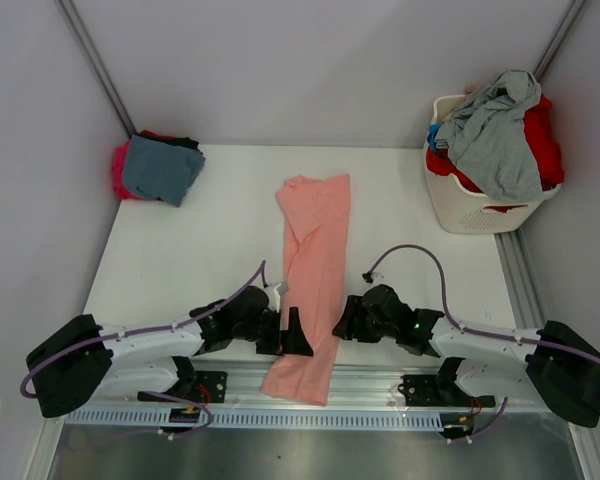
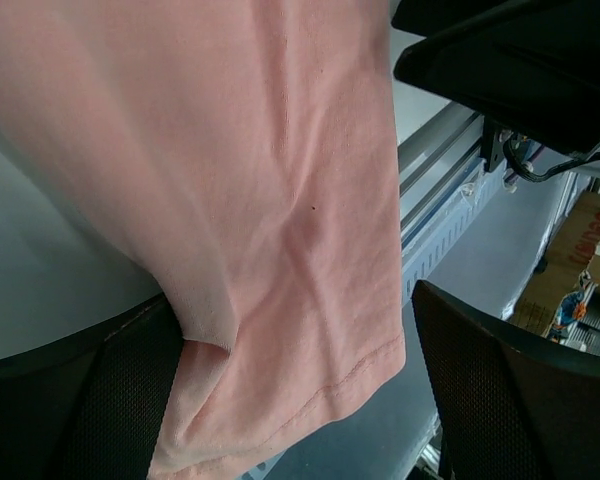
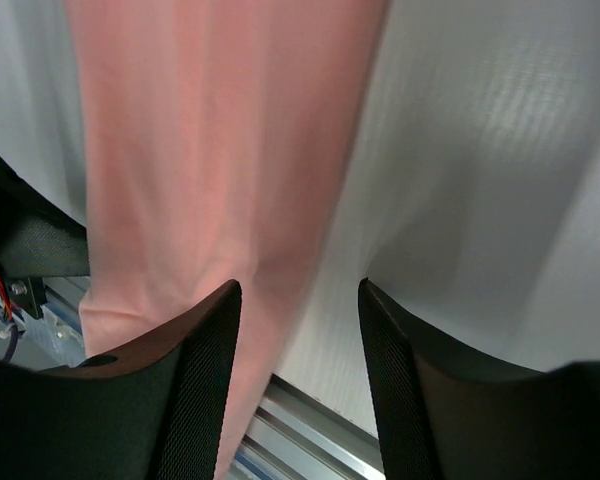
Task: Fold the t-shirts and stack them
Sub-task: Rotate the tshirt 90 degrees
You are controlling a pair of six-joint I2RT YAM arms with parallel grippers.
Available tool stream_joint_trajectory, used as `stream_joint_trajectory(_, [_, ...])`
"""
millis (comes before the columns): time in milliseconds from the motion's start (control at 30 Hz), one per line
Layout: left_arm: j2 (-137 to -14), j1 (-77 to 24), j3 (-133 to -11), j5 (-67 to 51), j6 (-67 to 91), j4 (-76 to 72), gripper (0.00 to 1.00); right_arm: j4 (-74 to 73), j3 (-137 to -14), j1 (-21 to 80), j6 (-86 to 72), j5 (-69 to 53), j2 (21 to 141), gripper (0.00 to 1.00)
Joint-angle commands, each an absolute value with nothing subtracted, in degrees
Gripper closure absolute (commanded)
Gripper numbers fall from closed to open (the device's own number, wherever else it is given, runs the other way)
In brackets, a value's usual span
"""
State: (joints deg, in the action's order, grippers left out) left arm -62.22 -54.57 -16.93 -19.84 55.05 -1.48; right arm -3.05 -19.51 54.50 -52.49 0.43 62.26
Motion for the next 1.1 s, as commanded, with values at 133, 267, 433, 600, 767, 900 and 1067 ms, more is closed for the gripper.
stream_joint_trajectory(133, [-67.23, -56.42, -18.19, -19.78, 54.76, 0.35, 0.04, 1.12, -22.15, 58.44, -52.03, 2.02, 68.9, 0.51])
stream_joint_trajectory(267, [-68.73, -56.43, -18.72, -19.16, 55.54, -1.76, 0.04, 1.5, -22.94, 59.59, -51.94, 2.81, 70.75, 0.71])
stream_joint_trajectory(433, [-74.52, -56.43, -23.11, -17.32, 55.9, -0.71, 0.05, 0.97, -23.55, 59.76, -51.68, 5.09, 70.93, 0.84])
stream_joint_trajectory(600, [-80.33, -56.43, -29.97, -15.39, 53.35, 3.69, 0.07, -2.0, -27.23, 59.77, -48.7, 7.91, 72.51, 1.0])
stream_joint_trajectory(767, [-83.23, -56.43, -34.0, -13.19, 51.86, 6.59, 0.06, -6.06, -31.28, 59.15, -45.09, 12.65, 75.05, 1.0])
stream_joint_trajectory(900, [-84.29, -56.43, -35.94, -11.17, 50.98, 9.75, 0.06, -6.68, -32.61, 55.21, -42.81, 12.4, 76.37, 1.0])
stream_joint_trajectory(1067, [-86.21, -55.9, -39.36, -7.04, 49.75, 13.35, 0.06, -5.62, -33.48, 49.06, -39.64, 10.11, 78.13, 1.0])
